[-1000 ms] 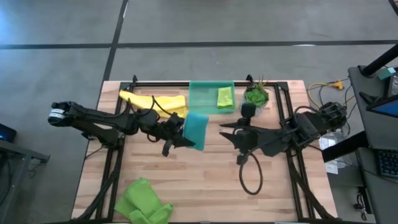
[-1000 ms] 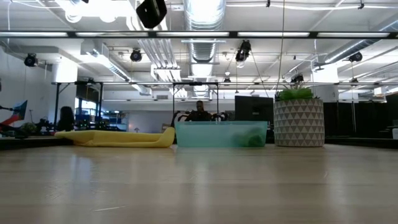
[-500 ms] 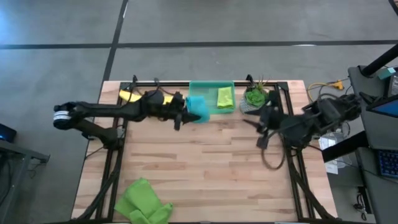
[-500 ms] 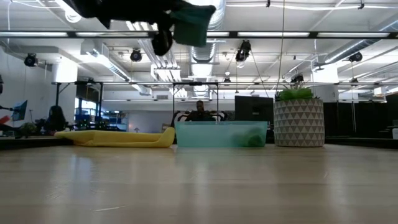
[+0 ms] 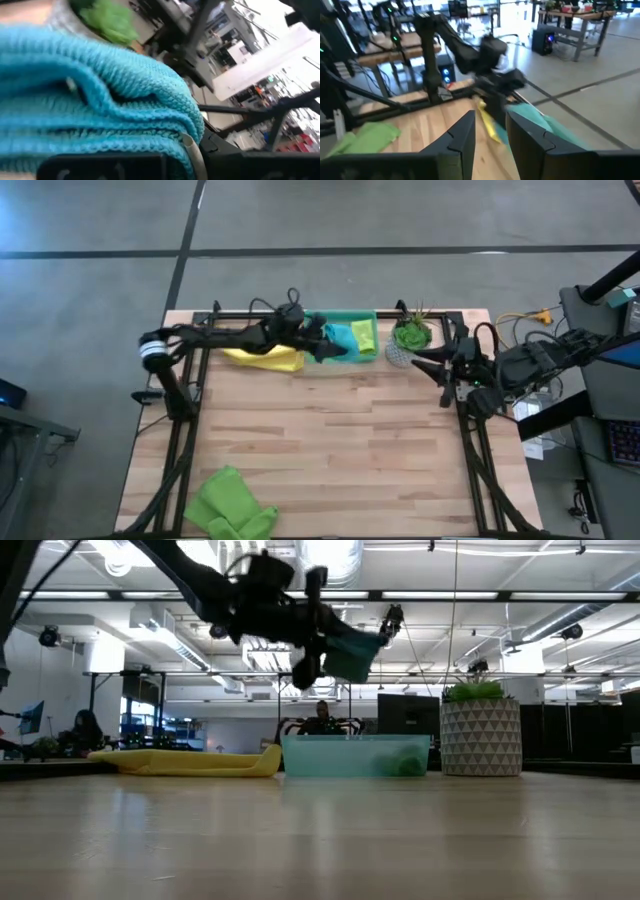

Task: Fold microfiber towels
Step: Put the blue microfiber cloth into the blue bin

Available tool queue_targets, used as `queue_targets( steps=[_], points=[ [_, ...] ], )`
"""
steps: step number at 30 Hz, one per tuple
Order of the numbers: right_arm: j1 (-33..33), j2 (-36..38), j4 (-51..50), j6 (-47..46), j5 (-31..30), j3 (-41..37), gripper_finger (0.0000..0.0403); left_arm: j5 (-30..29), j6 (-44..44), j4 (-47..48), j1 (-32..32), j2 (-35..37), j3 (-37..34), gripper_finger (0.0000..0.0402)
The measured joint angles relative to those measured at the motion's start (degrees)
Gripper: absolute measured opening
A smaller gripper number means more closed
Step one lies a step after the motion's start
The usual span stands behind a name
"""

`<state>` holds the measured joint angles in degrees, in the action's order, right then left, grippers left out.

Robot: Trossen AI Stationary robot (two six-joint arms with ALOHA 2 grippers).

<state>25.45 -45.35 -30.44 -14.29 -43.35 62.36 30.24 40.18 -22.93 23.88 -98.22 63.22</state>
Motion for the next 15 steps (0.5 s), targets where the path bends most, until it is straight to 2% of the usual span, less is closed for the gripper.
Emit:
queue_targets(
  steps=[6,13,15],
  points=[
    [0.0,3.12,5.85,1.23,0.25,-6.53,0.0094,3.88,0.36,0.04,5.56,-9.62,7.6,0.0003],
    [0.0,3.17,5.92,1.25,0.25,-7.28,0.0092,10.86,1.54,-0.01,8.11,-21.63,21.96,0.0003],
    [0.0,3.15,6.0,1.24,0.26,-6.38,0.0093,12.94,1.49,2.48,8.44,-24.68,26.0,0.0003]
  ],
)
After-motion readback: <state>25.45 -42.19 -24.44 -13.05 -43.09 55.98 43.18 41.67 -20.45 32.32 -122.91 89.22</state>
